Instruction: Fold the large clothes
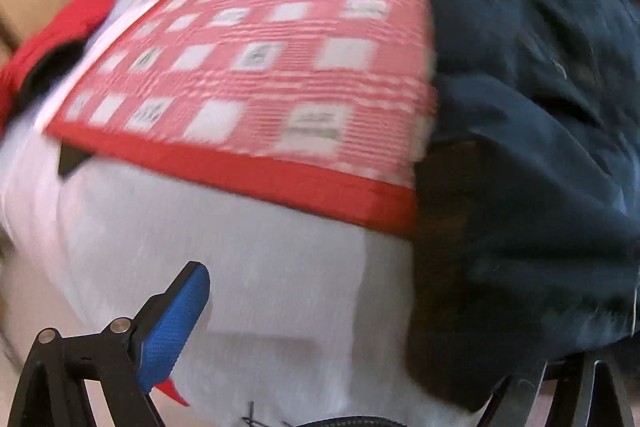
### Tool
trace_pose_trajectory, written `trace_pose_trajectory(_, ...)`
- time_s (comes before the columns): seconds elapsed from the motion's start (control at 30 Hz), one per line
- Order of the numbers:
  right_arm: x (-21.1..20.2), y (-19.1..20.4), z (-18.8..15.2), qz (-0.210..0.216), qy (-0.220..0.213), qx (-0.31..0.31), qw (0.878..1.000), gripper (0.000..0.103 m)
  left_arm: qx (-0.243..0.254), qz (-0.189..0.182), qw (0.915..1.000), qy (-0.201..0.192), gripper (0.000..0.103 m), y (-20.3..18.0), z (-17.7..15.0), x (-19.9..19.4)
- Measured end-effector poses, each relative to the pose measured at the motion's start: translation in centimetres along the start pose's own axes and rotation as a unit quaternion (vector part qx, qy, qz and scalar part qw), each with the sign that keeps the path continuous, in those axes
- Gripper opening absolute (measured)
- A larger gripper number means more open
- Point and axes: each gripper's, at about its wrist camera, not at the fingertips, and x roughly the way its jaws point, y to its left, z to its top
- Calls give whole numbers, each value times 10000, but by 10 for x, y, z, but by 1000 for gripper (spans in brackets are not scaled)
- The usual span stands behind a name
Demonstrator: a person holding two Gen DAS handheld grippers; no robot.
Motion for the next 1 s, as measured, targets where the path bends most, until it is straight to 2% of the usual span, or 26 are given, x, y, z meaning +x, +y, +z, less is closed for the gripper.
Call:
trace_pose_trajectory(0.07, 11, -15, -8, -123, 89, 195, 9997, 65, -142, -13, 9999, -15, 93, 0, 1, -4)
trace_pose_trajectory(0.13, 19, -23, -16, -172, 135, 285, 9994, 65, 32, -67, 10000, -61, 74, -13, 3, -6)
trace_pose_trajectory(0.23, 28, -18, -31, -74, 162, 10, 9998, 65, 249, -269, 9993, -12, 61, -29, 8, -5)
trace_pose_trajectory(0.3, 35, -7, -42, 29, 173, -289, 9994, 65, 183, -298, 9994, 23, 61, -34, 12, -3)
trace_pose_trajectory(0.4, 43, 1, -46, 193, 18, -296, 9994, 65, 60, -261, 9996, 66, 61, -36, 16, 2)
trace_pose_trajectory(0.5, 48, 3, -37, 185, -343, 13, 9992, 65, 24, -170, 9998, 77, 61, -41, 16, 2)
trace_pose_trajectory(0.6, 52, -6, -20, 177, -639, 571, 9962, 65, -95, -108, 9999, 70, 61, -43, 17, 3)
trace_pose_trajectory(0.67, 52, -8, -12, 220, -833, 686, 9939, 65, -160, -120, 9998, 66, 61, -45, 17, 2)
trace_pose_trajectory(0.8, 70, 0, -4, 299, -649, 663, 9952, 63, -108, -127, 9997, 173, 58, -58, 18, 8)
trace_pose_trajectory(0.87, 71, -13, -10, 96, -679, 780, 9946, 63, -62, -110, 9999, 109, 58, -61, 19, 7)
trace_pose_trajectory(0.93, 71, -33, -18, 115, -689, 1135, 9911, 64, 14, -114, 9999, 119, 58, -61, 16, 9)
trace_pose_trajectory(1.0, 67, -30, -18, 70, -766, 1140, 9905, 63, -11, -130, 9998, 168, 56, -58, 12, 12)
